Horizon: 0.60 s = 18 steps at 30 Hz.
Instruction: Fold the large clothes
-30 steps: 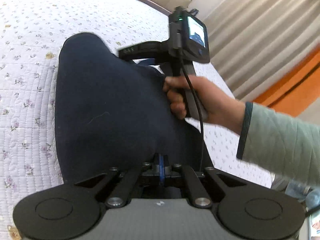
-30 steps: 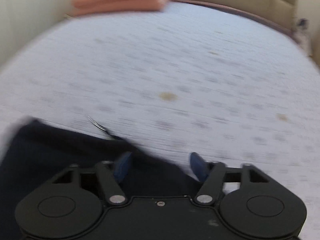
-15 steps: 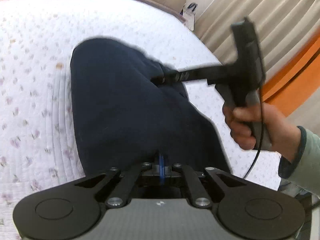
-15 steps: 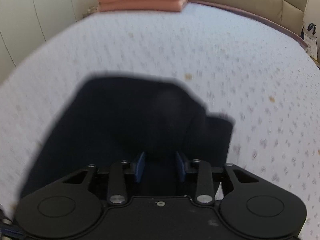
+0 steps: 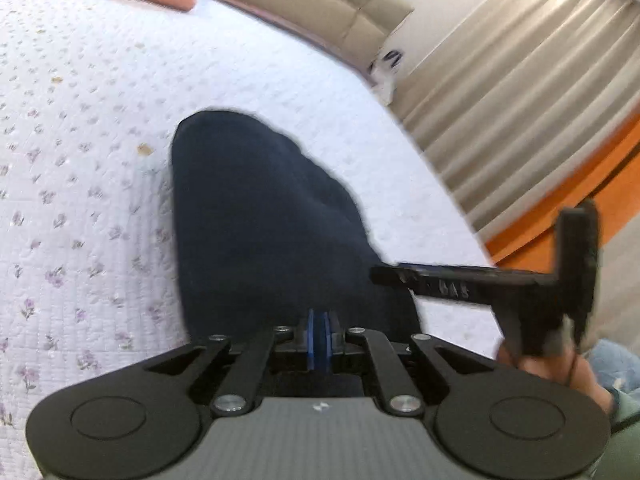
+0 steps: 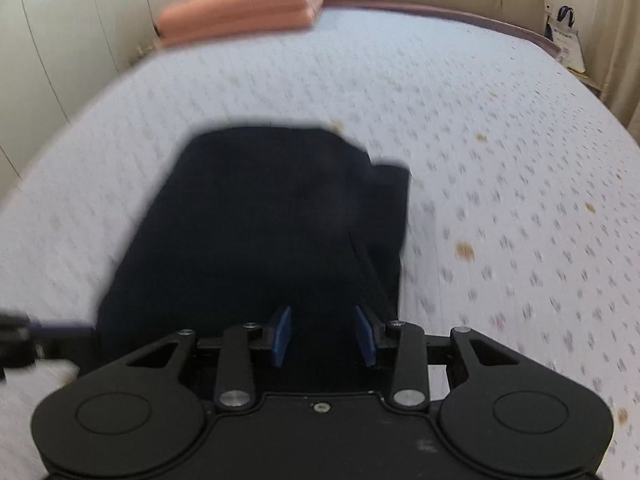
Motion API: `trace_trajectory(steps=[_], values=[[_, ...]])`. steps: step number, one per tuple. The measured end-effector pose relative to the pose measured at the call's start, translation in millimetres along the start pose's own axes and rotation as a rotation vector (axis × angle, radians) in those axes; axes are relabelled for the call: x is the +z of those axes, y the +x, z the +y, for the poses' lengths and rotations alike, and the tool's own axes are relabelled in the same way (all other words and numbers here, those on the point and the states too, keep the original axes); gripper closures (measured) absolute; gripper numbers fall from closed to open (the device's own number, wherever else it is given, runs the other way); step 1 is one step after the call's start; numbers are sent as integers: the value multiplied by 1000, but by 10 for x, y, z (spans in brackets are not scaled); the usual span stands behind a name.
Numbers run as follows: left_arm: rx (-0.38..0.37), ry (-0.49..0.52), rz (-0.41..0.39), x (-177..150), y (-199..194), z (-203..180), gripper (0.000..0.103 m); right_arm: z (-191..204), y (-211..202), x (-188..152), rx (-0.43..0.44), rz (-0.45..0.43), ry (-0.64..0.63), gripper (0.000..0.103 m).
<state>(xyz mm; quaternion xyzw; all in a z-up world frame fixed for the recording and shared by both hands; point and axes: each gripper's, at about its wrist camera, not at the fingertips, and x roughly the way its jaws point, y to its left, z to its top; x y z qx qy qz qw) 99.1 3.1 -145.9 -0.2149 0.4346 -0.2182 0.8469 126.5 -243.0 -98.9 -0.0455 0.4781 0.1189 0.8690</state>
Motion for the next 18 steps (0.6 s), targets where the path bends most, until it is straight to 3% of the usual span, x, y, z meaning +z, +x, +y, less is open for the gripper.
trace_trajectory(steps=[4,7,10,12,15,18], values=[[-13,-3,39,-142,148,44,99,-90,320,-338,-34,102,40,63],[-21,-39,27,-249,-2,101,99,-127,164,-521,-67,107,0,58],[-13,-73,32,-302,-156,167,99,-239,49,-590,-37,159,67,58],[-13,-96,31,-297,-242,197,98,-262,-113,-568,-16,144,89,58],[-60,-113,-14,-224,-385,166,94,-188,-361,-490,41,50,84,57],[-70,-71,-43,-100,-299,33,94,-51,-288,-497,61,54,48,56]])
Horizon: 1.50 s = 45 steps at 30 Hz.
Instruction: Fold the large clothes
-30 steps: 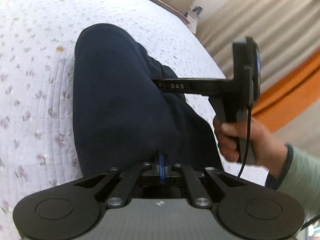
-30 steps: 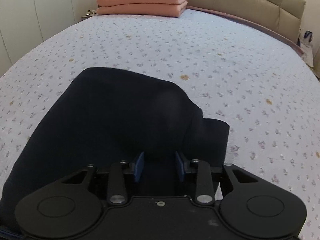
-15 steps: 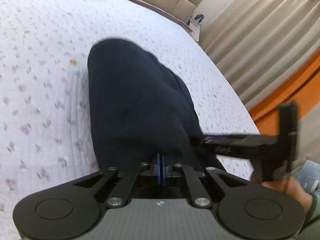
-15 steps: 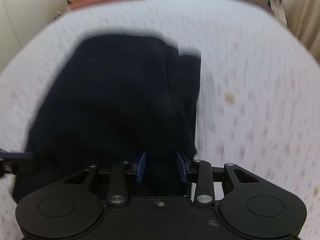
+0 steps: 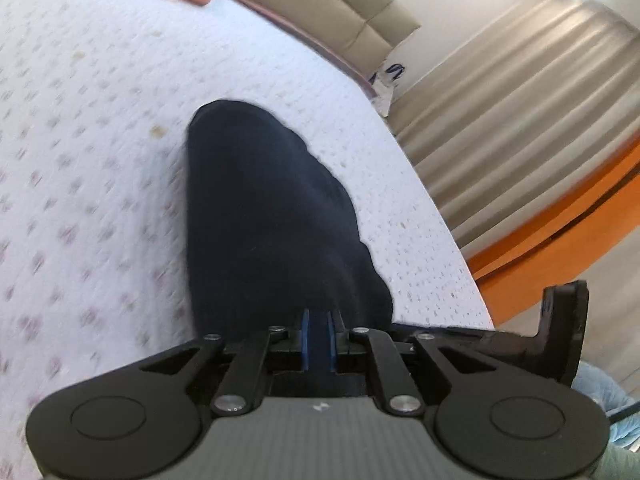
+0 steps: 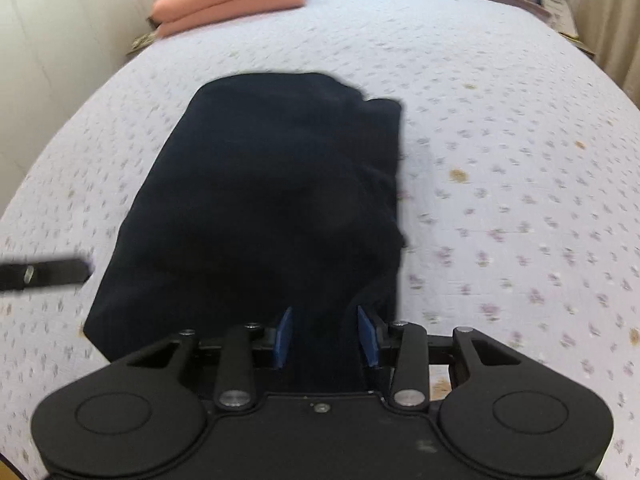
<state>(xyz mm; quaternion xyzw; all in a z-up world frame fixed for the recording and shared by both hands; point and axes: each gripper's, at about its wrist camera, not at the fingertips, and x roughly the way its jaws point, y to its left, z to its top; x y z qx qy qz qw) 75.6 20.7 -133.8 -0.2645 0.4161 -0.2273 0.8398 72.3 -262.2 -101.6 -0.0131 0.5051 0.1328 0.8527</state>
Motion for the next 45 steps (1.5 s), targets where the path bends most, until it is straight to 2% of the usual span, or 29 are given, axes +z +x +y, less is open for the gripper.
trace_trajectory(steps=[3,4,8,11,12,14,16,18,21,25,27,29,31,32,33,34,37,39,41,42,43,44,45], values=[[100,104,103,-41,318,-140,93,36,273,-148,-45,77,-44,57],[113,121,109,-77,365,-141,92,-2,350,-201,-57,107,-39,57],[64,7,88,-151,233,38,94,-181,268,-262,-10,111,-21,58],[63,-12,91,-230,65,116,94,-263,216,-257,18,137,-46,57],[61,-18,88,-239,-5,130,93,-295,196,-247,25,146,-53,52],[73,-24,74,-218,-117,152,91,-390,118,-179,16,139,-49,50],[104,-11,33,-137,-218,126,89,-534,44,-50,10,99,-30,50],[92,2,-35,-3,-285,84,86,-663,14,97,4,56,8,43],[70,27,-98,189,-220,86,83,-821,53,317,9,0,76,42],[99,110,-152,634,198,-67,83,-820,215,744,74,-119,160,42],[136,128,-194,901,479,-125,83,-864,444,1030,163,-137,274,42],[163,146,-178,1138,801,-105,83,-819,743,1350,210,-123,313,43],[224,150,-116,1253,1089,-34,86,-722,963,1508,165,-146,260,44],[255,151,-99,1268,1181,12,90,-656,1065,1550,128,-135,215,49],[286,142,-90,1282,1236,61,98,-637,1207,1576,81,-93,188,39],[306,129,-88,1281,1246,115,100,-668,1319,1560,73,-74,202,32],[302,72,-110,1292,1157,196,100,-862,1298,1514,102,-77,304,29],[325,106,-122,1280,1058,135,99,-943,1155,1445,46,-95,301,26],[336,140,-134,1212,906,93,96,-1033,1034,1339,49,-83,329,25],[339,139,-135,1169,811,94,84,-1096,1026,1294,65,-61,350,23],[330,131,-139,1149,711,97,70,-1169,997,1233,117,-30,378,24],[297,111,-145,1101,607,144,61,-1252,990,1164,170,2,402,25],[252,75,-148,1046,484,201,46,-1329,975,1093,206,37,426,25]])
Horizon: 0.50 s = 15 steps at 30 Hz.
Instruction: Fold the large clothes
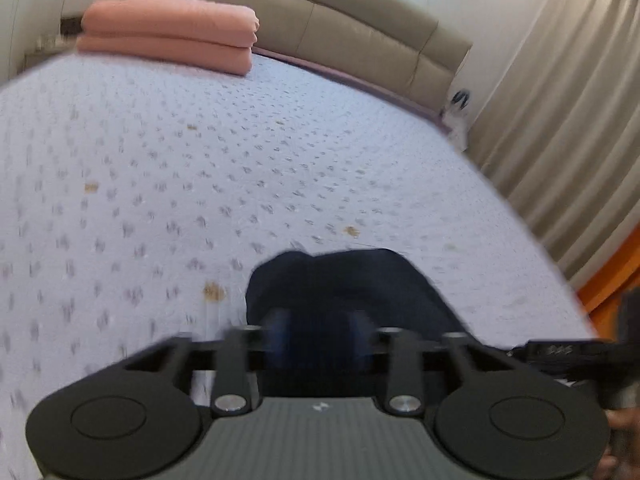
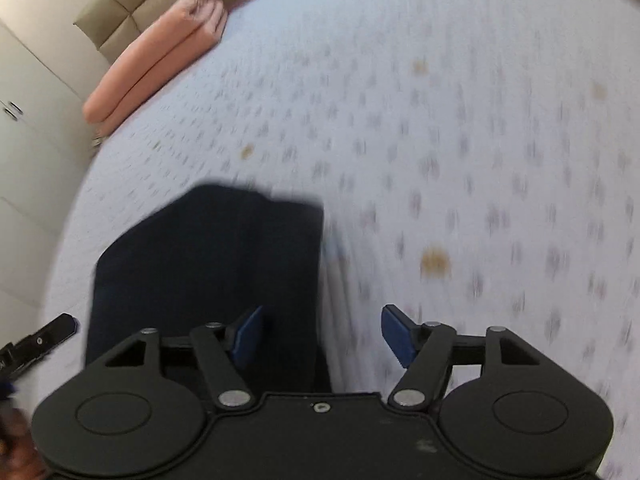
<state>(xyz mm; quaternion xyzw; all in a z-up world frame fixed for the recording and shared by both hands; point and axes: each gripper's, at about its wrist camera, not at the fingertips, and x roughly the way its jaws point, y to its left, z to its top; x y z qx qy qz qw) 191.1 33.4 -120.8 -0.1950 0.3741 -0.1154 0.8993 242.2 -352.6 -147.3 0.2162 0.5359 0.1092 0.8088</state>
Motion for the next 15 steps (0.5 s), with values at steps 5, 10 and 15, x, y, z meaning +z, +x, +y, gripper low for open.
trace_trajectory(steps=[5,10,15], values=[[-78,-87,33,-161,-303,206,31,-154,-340,-184,106,8,51,20],[-206,-137,80,-327,-416,198,12,25,-341,-261,153,7,-7,15],[-140,-104,170,-413,-245,92,12,248,-278,-423,123,26,-126,9]])
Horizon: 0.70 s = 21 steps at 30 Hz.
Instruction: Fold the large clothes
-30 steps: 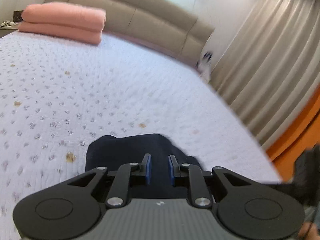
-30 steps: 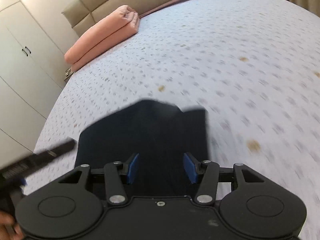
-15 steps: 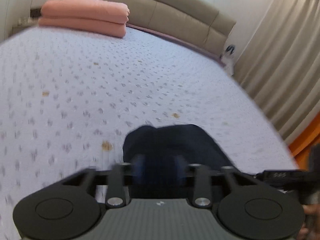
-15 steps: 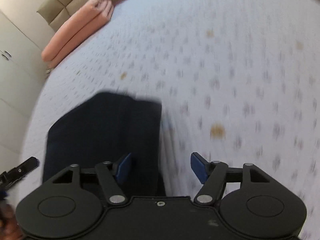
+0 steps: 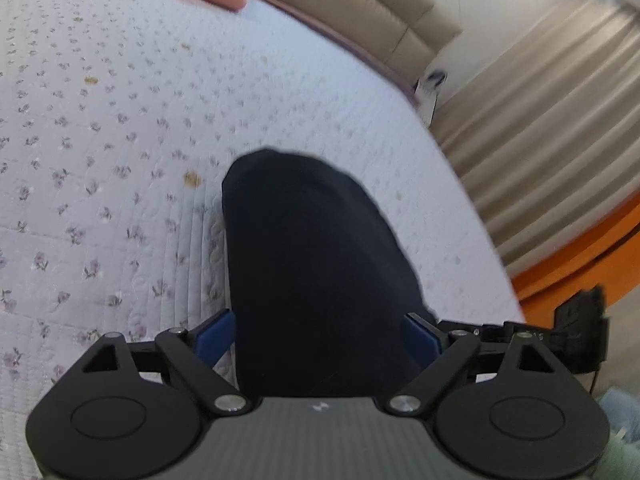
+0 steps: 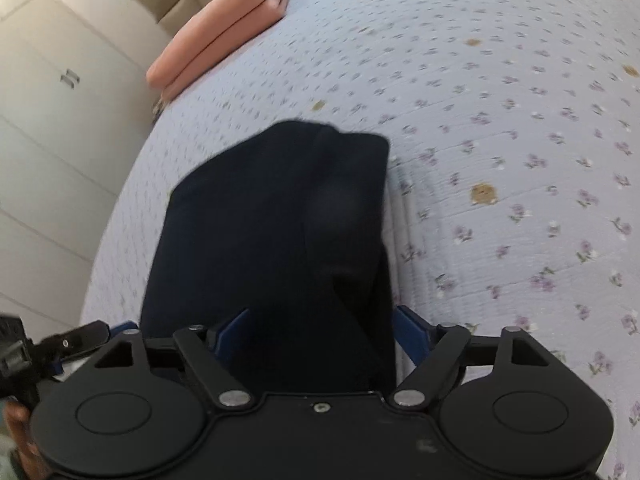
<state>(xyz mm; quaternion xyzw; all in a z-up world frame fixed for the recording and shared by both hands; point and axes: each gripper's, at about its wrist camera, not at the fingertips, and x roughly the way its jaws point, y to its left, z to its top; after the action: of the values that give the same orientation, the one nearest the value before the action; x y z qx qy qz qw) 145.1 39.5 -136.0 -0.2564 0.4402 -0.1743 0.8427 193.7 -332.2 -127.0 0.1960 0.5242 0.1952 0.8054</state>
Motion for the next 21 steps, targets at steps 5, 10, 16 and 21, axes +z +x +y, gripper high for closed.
trace_trajectory(steps=[5,10,16,21], values=[[-13,1,59,-37,246,17,11,-109,298,-37,-31,14,-16,0],[-50,-44,112,-67,546,165,3,-369,483,0,112,80,51,0],[-119,-116,95,-143,646,336,8,-292,594,-62,178,83,38,8],[-102,-14,44,-190,523,230,38,-146,505,-163,141,13,21,33]])
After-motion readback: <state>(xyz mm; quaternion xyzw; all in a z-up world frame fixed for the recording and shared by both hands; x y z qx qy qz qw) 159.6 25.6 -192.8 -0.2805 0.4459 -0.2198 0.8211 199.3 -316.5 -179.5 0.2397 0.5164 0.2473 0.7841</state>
